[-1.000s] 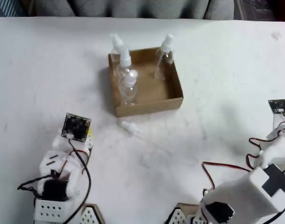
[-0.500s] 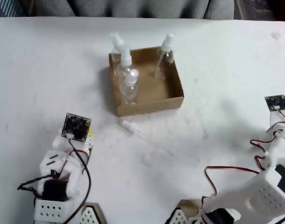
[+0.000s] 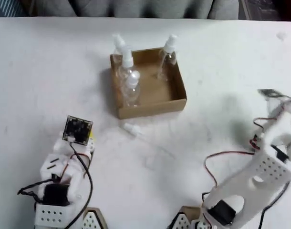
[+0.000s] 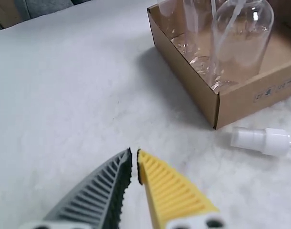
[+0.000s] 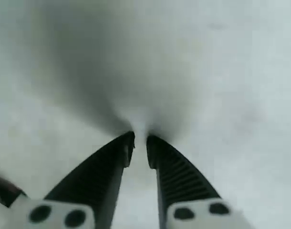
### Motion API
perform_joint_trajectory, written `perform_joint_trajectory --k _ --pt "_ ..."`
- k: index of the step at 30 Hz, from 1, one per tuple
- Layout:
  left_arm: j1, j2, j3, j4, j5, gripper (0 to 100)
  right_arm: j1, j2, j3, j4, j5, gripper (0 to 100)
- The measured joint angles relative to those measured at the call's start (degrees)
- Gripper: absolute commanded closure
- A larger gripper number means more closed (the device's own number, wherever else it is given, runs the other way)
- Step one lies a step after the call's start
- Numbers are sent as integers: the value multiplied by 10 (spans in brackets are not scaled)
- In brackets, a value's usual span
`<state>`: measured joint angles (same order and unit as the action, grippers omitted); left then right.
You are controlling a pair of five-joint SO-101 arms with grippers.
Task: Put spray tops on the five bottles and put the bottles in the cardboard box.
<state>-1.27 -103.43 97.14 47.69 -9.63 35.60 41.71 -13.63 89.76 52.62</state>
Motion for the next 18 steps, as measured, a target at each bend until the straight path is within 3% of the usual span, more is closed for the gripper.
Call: perform_joint_trajectory --k 2,9,18 --pt "0 0 0 0 0 976 -21 -10 -10 53 -37 981" --pt "5 0 0 0 0 978 -63 -109 21 75 -197 981" --pt "54 0 -28 23 72 977 -164 -407 187 76 -357 981"
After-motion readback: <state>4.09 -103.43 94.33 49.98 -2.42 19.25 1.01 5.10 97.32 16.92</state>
